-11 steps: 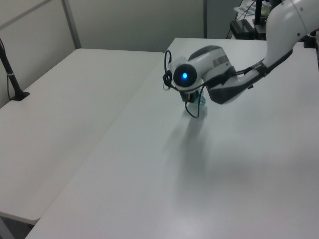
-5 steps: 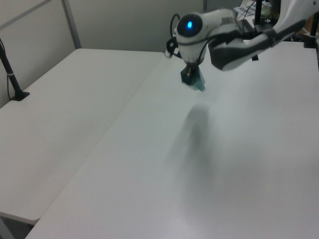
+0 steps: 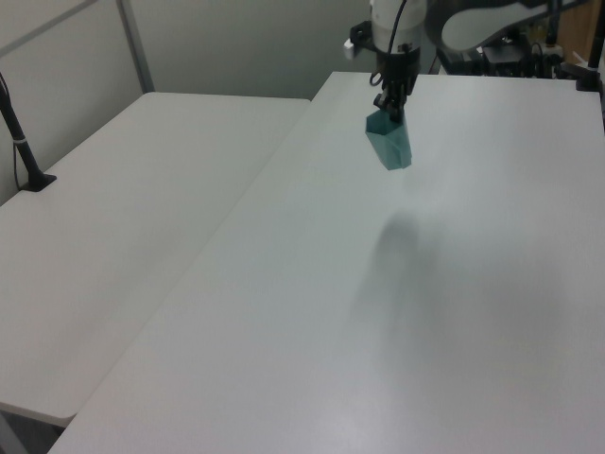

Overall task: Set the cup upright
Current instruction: 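Lift the cup and rotate it so its opening faces up, then lower the upright cup onto the table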

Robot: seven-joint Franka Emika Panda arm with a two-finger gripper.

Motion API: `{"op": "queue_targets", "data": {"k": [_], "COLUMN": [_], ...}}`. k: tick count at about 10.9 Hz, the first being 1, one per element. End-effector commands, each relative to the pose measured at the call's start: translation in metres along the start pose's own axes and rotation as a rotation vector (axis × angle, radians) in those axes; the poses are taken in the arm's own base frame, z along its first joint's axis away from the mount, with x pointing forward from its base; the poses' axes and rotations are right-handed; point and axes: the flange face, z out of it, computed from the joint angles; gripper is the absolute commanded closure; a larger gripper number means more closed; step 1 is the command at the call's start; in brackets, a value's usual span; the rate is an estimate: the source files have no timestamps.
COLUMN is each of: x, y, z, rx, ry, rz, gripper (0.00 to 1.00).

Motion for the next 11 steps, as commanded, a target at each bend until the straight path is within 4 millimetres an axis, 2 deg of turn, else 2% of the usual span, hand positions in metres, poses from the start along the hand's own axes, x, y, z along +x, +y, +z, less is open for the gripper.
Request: {"op": "queue_targets", "data": {"k": [1,4,5,10,11], "x": [-0.037,-0.041,-0.044,-0.045,-0.044], "y": [0.024,0.044,0.044,0.033,0.033], "z": [0.029,0.081,0.091,0.124,0.124], "rx": [0.202,0.312,0.318,0.297,0.299], "ry": [-0.040,-0.050,-0.037,-0.069,-0.061], "rz": [0.056,0.189,0.196,0.191,0.192], "gripper": [1.00,1.00,1.00,1.00,1.00]}}
